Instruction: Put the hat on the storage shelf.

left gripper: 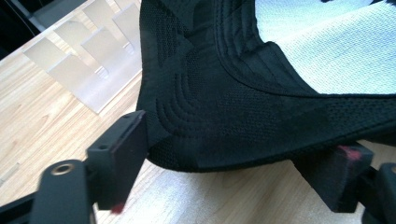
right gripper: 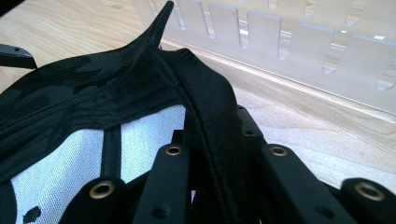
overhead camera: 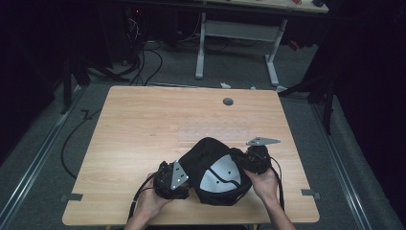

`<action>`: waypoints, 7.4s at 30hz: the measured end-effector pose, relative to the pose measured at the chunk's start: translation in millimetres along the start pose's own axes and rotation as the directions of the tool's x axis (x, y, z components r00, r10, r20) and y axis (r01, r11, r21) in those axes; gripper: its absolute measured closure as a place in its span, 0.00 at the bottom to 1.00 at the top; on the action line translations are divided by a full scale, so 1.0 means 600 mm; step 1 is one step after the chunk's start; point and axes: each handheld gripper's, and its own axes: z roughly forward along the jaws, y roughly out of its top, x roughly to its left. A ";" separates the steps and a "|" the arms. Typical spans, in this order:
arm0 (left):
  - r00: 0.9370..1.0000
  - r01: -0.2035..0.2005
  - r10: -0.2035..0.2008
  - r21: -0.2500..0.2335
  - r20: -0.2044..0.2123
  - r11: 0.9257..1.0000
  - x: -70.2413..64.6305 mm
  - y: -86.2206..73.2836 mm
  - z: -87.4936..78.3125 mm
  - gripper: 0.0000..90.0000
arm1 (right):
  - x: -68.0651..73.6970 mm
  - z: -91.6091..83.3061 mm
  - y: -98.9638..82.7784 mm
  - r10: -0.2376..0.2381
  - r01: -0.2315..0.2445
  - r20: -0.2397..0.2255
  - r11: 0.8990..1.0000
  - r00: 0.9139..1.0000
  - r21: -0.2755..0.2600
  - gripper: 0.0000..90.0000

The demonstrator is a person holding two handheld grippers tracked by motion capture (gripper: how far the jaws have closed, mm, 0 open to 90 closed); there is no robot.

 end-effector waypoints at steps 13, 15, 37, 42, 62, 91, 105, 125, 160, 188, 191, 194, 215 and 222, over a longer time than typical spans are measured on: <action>0.997 -0.073 0.072 -0.017 -0.014 0.997 -0.007 0.004 -0.001 0.54 | 0.017 0.005 -0.003 0.000 0.001 -0.077 1.000 0.997 0.013 0.88; 0.997 -0.071 0.071 -0.032 -0.023 0.997 -0.002 0.010 -0.006 0.60 | 0.016 0.007 -0.006 0.005 -0.004 -0.096 1.000 0.995 0.010 0.87; 0.985 -0.105 0.096 0.055 0.145 0.993 0.005 0.026 -0.044 0.89 | -0.005 -0.013 0.021 0.082 -0.114 -0.222 0.984 0.972 -0.136 0.51; 0.977 -0.119 0.104 0.069 0.185 0.990 -0.003 0.026 -0.046 0.93 | -0.020 -0.021 0.036 0.106 -0.146 -0.199 0.969 0.974 -0.198 0.47; 0.966 -0.068 0.040 0.101 0.257 0.993 -0.002 0.039 -0.071 0.96 | -0.079 -0.041 0.050 0.244 -0.281 -0.149 0.898 0.958 -0.338 0.40; 0.959 0.275 -0.265 -0.114 0.097 0.955 0.073 0.106 -0.048 0.96 | -0.074 0.044 -0.090 0.018 -0.010 0.152 0.999 0.988 -0.053 0.49; 0.936 0.352 -0.348 -0.222 0.056 0.909 0.106 0.155 -0.030 0.96 | -0.066 0.059 -0.099 -0.037 0.040 0.212 0.999 0.977 -0.012 0.49; 0.928 0.369 -0.366 -0.285 0.066 0.885 0.127 0.199 0.024 0.96 | -0.064 0.060 -0.099 -0.043 0.046 0.216 0.999 0.976 -0.008 0.47; 0.920 0.371 -0.390 -0.283 -0.015 0.885 0.161 0.193 0.102 0.96 | -0.063 0.060 -0.099 -0.045 0.047 0.213 0.999 0.976 -0.005 0.43; 0.911 0.367 -0.402 -0.270 -0.087 0.890 0.162 0.171 0.143 0.96 | -0.063 0.060 -0.099 -0.046 0.048 0.214 0.999 0.976 -0.006 0.43; 0.909 0.371 -0.407 -0.271 -0.090 0.888 0.162 0.171 0.143 0.96 | -0.063 0.060 -0.099 -0.045 0.047 0.213 0.999 0.976 -0.006 0.43; 0.902 0.381 -0.420 -0.273 -0.099 0.883 0.159 0.172 0.145 0.95 | -0.063 0.060 -0.099 -0.045 0.048 0.214 0.999 0.976 -0.006 0.43; 0.875 0.413 -0.465 -0.292 -0.137 0.863 0.151 0.177 0.160 0.94 | -0.063 0.061 -0.099 -0.046 0.048 0.213 0.999 0.976 -0.005 0.43; 0.873 0.410 -0.465 -0.292 -0.150 0.864 0.150 0.175 0.167 0.95 | -0.062 0.060 -0.099 -0.046 0.048 0.213 0.999 0.976 -0.004 0.42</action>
